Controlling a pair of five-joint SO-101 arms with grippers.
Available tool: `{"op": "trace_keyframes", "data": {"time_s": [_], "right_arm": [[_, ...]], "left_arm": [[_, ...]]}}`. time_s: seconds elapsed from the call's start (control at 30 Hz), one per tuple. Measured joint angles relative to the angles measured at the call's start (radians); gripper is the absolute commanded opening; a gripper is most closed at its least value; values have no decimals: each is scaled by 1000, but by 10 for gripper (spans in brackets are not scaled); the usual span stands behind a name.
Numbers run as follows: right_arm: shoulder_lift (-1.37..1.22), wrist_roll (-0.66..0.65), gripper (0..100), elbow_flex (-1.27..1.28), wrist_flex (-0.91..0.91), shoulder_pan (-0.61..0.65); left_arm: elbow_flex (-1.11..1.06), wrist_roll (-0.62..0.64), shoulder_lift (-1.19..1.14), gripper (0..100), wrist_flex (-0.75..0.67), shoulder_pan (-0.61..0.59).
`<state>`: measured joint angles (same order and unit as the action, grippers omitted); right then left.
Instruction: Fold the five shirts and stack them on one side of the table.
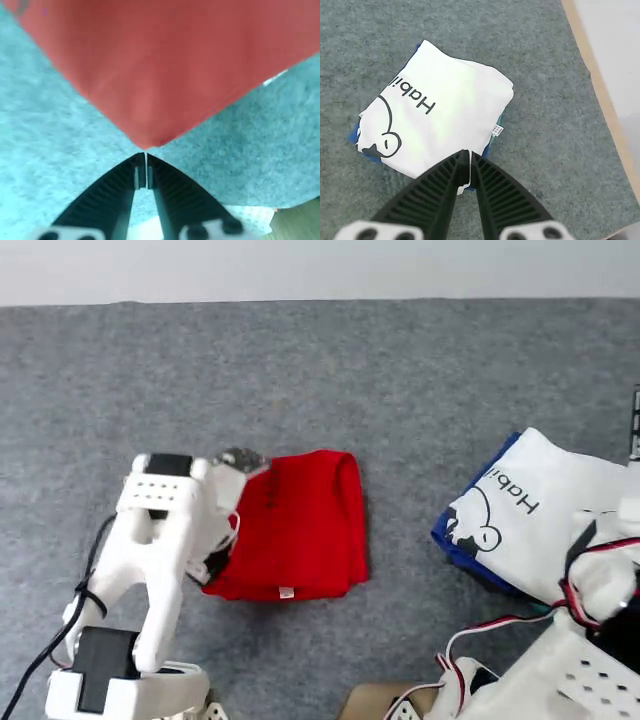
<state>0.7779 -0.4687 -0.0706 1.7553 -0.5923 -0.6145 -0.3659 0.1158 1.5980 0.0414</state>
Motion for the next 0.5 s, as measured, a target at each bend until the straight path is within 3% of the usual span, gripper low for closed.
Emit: {"op": "trace_keyframes", "data": {"time_s": [0.33, 0.5], "right_arm": [[0, 0, 9, 0, 0, 0], [0, 0, 9, 0, 0, 0]], "left_arm": [[-18, -26, 2, 6, -14, 32], [126, -28, 31, 6, 55, -8]]}}
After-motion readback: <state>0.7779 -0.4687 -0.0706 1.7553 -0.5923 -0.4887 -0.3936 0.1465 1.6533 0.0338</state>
